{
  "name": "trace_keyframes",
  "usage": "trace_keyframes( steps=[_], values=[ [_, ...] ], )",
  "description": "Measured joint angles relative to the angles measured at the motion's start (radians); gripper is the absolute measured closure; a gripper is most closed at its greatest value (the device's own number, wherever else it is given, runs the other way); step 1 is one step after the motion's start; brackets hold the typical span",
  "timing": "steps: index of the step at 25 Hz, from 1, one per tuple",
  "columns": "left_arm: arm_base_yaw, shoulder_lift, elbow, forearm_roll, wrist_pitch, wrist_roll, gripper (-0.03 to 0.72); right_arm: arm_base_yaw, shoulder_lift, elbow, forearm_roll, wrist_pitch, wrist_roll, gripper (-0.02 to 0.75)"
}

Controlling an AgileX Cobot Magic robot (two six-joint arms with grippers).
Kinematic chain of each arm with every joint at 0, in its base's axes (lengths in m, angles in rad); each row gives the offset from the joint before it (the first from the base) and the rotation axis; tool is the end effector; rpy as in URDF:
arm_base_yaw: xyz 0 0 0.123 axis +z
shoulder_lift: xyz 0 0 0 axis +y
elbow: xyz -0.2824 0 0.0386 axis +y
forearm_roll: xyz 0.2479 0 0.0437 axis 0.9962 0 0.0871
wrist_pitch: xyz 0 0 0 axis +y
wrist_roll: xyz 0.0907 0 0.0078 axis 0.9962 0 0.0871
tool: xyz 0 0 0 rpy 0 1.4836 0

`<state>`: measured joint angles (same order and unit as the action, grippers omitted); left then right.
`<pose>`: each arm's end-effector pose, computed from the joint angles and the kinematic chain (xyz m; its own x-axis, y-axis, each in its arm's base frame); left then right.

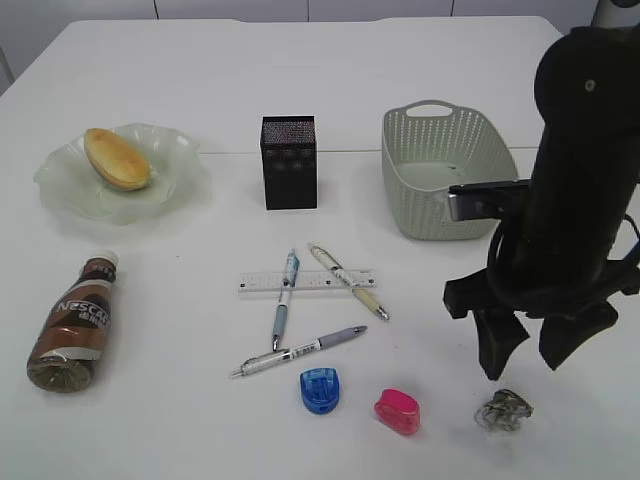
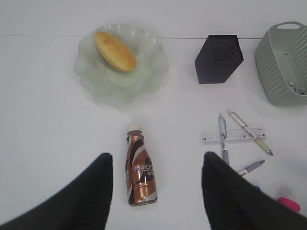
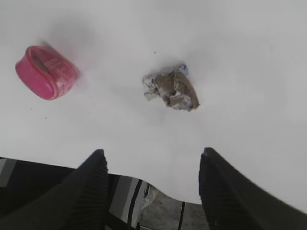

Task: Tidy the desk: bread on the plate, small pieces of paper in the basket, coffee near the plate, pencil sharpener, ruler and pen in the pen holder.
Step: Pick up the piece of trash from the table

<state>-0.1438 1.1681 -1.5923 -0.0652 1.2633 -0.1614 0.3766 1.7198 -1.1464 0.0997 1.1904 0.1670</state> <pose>0.1962 -0.0341 0.4777 -0.6983 -0.0806 -0.7112 0.0632 0.9828 -0.1734 0.2782 0.1191 0.2086 -0.9781 -0.1698 0.1204 -0.1624 0.9843 0.0690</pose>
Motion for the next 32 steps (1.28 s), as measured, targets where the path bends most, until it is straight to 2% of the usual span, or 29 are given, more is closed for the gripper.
trace_keyframes(
  steps=[6,24,32],
  values=[
    [0.000,0.000,0.000,0.000,0.000,0.000,0.255,0.000,0.007,0.000,-0.022,-0.064,0.000,0.294],
    [0.000,0.000,0.000,0.000,0.000,0.000,0.254,0.000,0.037,0.000,-0.027,-0.107,-0.002,0.294],
    [0.000,0.000,0.000,0.000,0.000,0.000,0.254,0.000,0.039,0.000,-0.100,-0.131,-0.002,0.295]
  ],
)
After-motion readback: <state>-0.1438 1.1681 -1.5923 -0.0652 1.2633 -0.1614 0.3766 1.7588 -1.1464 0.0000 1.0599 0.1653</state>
